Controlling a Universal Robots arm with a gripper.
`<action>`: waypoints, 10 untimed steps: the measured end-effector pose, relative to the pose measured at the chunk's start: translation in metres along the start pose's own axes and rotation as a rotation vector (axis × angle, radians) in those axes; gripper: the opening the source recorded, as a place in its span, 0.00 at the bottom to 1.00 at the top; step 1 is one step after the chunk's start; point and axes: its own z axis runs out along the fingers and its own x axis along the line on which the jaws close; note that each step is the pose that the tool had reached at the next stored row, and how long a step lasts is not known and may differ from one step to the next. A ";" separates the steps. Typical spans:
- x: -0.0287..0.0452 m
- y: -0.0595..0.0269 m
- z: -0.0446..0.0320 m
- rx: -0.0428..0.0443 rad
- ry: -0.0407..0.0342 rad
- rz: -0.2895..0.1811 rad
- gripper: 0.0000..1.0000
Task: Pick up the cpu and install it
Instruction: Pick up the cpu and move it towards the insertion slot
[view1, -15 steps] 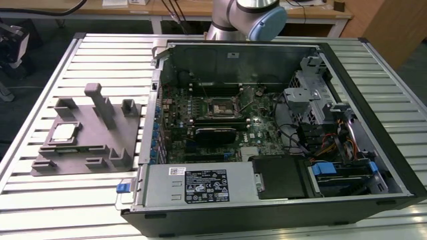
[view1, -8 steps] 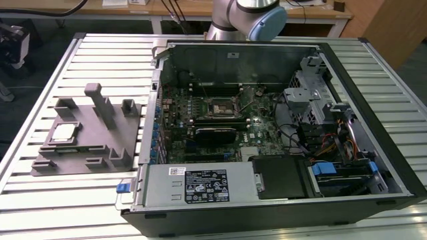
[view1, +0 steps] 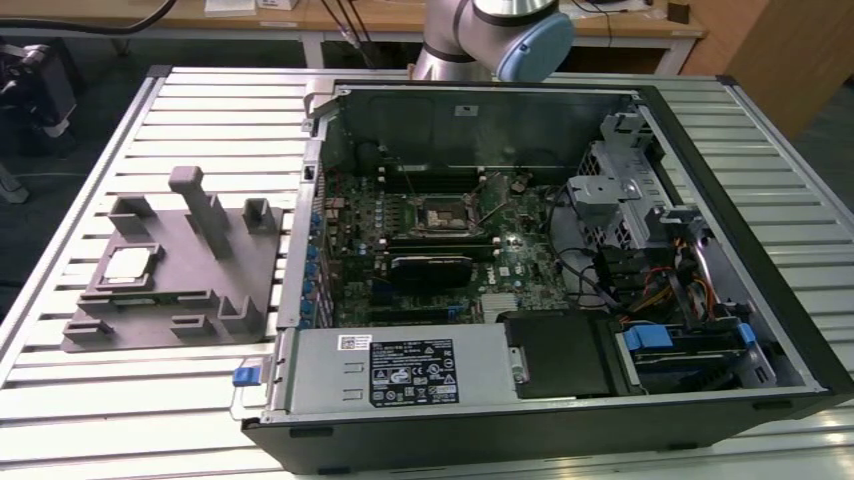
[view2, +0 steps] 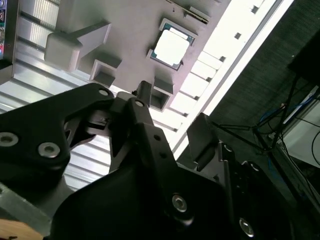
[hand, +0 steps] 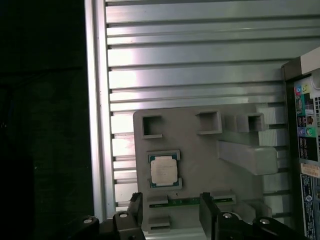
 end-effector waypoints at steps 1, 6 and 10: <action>0.0000 -0.0001 0.0008 0.0001 0.0002 0.000 0.53; 0.0001 -0.0003 0.0056 0.0001 0.0002 0.000 0.60; 0.0002 -0.0004 0.0088 0.0001 0.0002 0.000 0.60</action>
